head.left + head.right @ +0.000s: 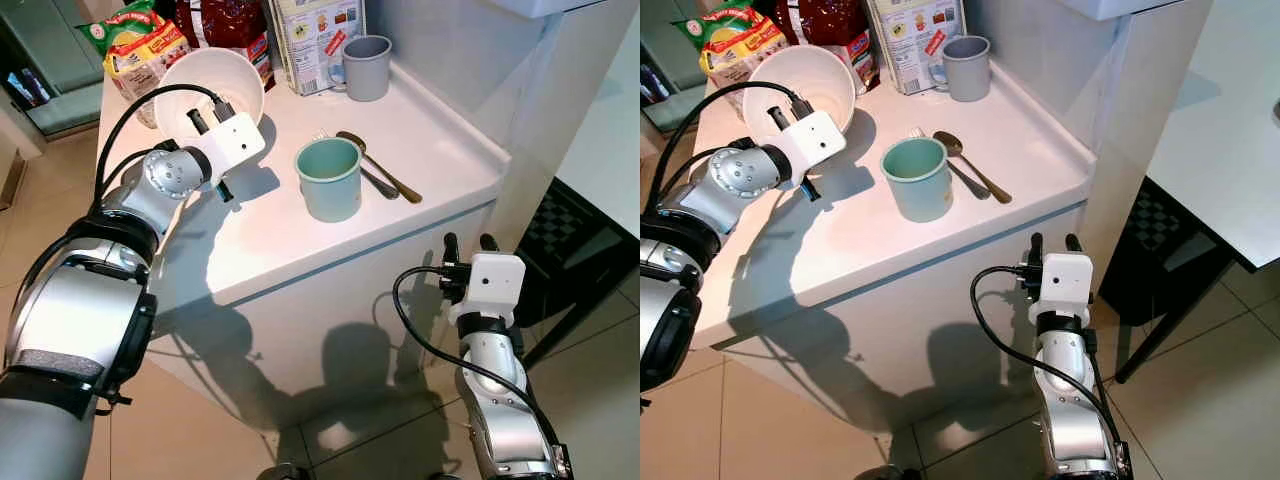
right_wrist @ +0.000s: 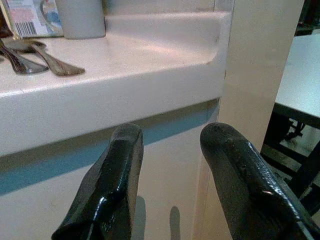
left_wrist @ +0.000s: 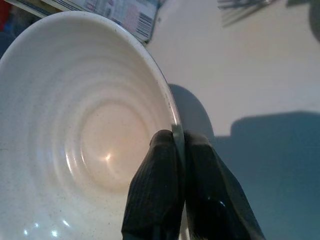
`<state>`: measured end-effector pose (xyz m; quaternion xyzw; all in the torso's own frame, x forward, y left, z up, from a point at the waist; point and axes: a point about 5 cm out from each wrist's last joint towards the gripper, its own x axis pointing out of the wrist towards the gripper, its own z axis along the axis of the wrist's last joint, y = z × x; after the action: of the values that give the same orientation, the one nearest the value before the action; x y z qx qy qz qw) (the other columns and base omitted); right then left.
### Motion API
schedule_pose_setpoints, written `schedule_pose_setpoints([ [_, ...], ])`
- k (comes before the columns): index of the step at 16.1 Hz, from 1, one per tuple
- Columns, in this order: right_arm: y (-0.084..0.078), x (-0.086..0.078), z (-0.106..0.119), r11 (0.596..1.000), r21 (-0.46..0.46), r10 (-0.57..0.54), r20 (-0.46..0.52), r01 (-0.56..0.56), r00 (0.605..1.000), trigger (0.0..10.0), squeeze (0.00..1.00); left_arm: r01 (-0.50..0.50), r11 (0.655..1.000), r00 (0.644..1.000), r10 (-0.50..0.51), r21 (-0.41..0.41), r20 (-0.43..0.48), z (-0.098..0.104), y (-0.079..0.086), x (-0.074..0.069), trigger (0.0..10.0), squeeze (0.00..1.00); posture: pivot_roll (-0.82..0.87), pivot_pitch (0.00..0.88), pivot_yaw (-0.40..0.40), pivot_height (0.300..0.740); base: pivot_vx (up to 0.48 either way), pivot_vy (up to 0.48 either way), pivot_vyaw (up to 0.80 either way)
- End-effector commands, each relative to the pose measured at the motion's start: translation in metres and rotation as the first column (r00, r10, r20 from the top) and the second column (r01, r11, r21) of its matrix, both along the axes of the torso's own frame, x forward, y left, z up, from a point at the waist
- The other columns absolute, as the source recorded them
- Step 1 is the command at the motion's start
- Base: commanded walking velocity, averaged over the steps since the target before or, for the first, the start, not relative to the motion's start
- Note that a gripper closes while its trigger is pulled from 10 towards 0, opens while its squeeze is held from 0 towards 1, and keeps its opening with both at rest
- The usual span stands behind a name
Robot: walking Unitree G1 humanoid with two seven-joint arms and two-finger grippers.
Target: Setting the table
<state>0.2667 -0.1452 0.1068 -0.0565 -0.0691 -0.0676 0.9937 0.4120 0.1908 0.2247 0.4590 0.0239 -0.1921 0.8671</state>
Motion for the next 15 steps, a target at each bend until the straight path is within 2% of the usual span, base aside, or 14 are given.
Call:
schedule_pose_setpoints([
  [1,0.007,0.003,0.000,1.000,0.007,0.026,-0.009,-0.026,1.000,10.0,0.00,-0.009,0.999,0.994,0.013,-0.033,0.112,0.033,0.005,0.003,0.0,0.00,0.03,0.064,0.155,0.740,0.000,0.000,0.00],
  [4,0.009,0.007,0.000,0.999,0.009,0.033,-0.005,-0.033,0.999,10.0,0.00,0.021,0.996,0.983,-0.004,-0.086,0.183,0.054,0.008,0.002,0.0,0.00,0.05,0.053,0.149,0.740,0.000,0.000,0.00],
  [5,0.010,0.010,0.000,0.999,0.011,0.037,-0.005,-0.037,0.999,10.0,0.00,0.052,0.988,0.973,-0.018,-0.142,0.231,0.068,0.009,0.001,0.0,0.00,0.05,0.048,0.145,0.740,0.000,0.000,0.00],
  [6,0.010,0.011,0.000,0.999,0.011,0.039,-0.005,-0.039,0.999,10.0,0.00,0.057,0.985,0.971,-0.016,-0.164,0.239,0.071,0.010,0.001,0.0,0.00,0.06,0.043,0.143,0.740,0.000,0.000,0.00],
  [7,0.012,0.016,0.001,0.999,0.014,0.047,-0.002,-0.047,0.999,10.0,0.00,0.071,0.953,0.966,0.008,-0.294,0.259,0.082,0.015,-0.001,0.0,0.00,0.07,0.032,0.133,0.740,0.000,0.000,0.00],
  [10,0.014,0.022,0.001,0.997,0.014,0.071,0.003,-0.071,0.997,10.0,0.00,0.116,0.875,0.951,0.040,-0.470,0.308,0.104,0.028,-0.006,0.0,0.00,0.10,0.010,0.109,0.740,0.000,0.000,0.00],
  [11,0.015,0.023,0.001,0.997,0.013,0.074,0.003,-0.074,0.997,10.0,0.00,0.121,0.871,0.948,0.041,-0.476,0.316,0.106,0.030,-0.007,0.0,0.00,0.10,0.008,0.106,0.740,0.000,0.000,0.00],
  [13,0.018,0.030,0.001,0.995,0.012,0.094,0.002,-0.094,0.996,10.0,0.00,0.148,0.815,0.930,0.079,-0.560,0.360,0.124,0.048,-0.016,0.0,0.00,0.13,0.000,0.088,0.740,0.000,0.000,0.00],
  [14,0.019,0.031,0.001,0.995,0.012,0.097,0.003,-0.098,0.995,10.0,0.00,0.152,0.807,0.927,0.084,-0.571,0.365,0.126,0.051,-0.017,0.0,0.00,0.13,0.000,0.086,0.740,0.000,0.000,0.00],
  [15,0.021,0.034,0.001,0.994,0.013,0.110,0.003,-0.110,0.994,10.0,0.00,0.153,0.789,0.923,0.100,-0.595,0.371,0.128,0.061,-0.023,0.0,0.00,0.15,0.000,0.071,0.740,0.000,0.000,0.00],
])
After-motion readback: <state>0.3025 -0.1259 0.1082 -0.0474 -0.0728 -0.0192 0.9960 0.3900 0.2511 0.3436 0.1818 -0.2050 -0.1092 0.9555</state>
